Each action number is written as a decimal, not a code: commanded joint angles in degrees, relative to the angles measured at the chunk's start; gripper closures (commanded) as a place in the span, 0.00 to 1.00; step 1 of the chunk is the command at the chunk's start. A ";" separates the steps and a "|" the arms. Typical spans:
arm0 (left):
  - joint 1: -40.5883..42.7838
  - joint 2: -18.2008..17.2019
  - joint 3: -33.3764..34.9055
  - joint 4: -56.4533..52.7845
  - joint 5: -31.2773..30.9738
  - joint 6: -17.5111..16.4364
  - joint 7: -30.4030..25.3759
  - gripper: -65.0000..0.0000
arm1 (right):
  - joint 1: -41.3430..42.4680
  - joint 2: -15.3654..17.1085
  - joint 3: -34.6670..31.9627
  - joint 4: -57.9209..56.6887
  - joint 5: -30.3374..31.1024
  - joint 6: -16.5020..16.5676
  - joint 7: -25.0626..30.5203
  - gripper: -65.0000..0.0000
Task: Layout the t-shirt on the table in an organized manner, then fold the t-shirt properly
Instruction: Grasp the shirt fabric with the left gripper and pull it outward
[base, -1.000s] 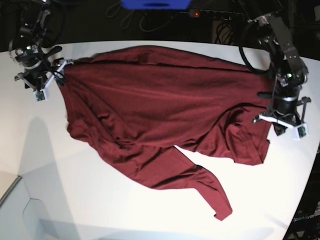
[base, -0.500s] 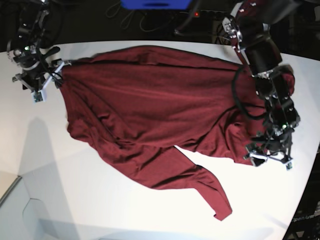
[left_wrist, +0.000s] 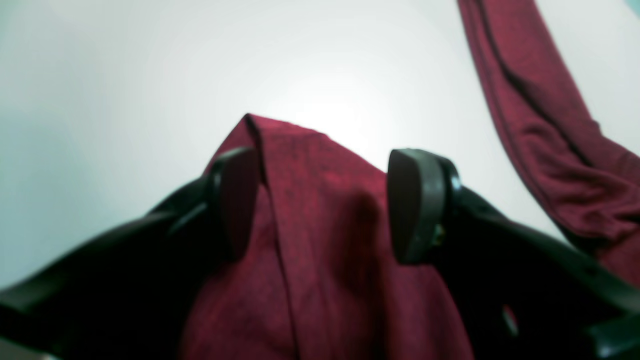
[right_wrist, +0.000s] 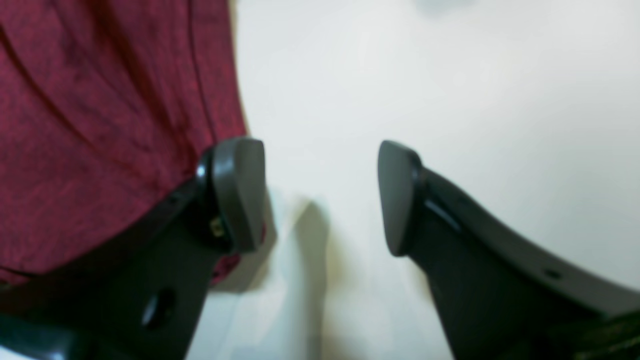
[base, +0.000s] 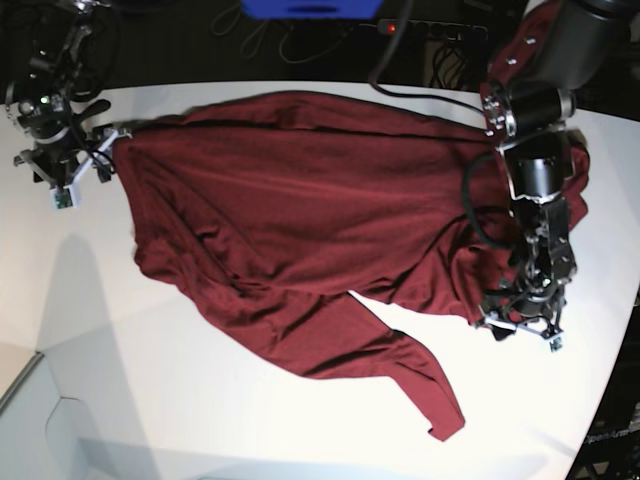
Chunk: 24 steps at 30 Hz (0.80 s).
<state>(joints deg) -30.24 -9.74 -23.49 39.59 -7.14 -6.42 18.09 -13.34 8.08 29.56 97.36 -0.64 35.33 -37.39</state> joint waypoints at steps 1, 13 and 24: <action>-2.60 -0.77 -0.03 -0.08 -0.20 -0.22 -1.87 0.39 | 0.46 0.76 0.28 0.79 0.60 0.49 1.30 0.45; -6.02 -1.56 0.06 -7.99 -0.12 -0.22 -6.97 0.39 | 0.55 0.76 0.11 0.79 0.60 0.49 1.30 0.45; -7.96 -1.38 0.06 -11.95 -0.47 -0.22 -7.14 0.39 | 0.55 0.85 0.20 0.79 0.60 0.49 1.30 0.45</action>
<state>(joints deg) -35.88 -10.50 -23.49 26.65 -7.14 -6.24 12.32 -13.21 8.10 29.47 97.32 -0.62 35.33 -37.28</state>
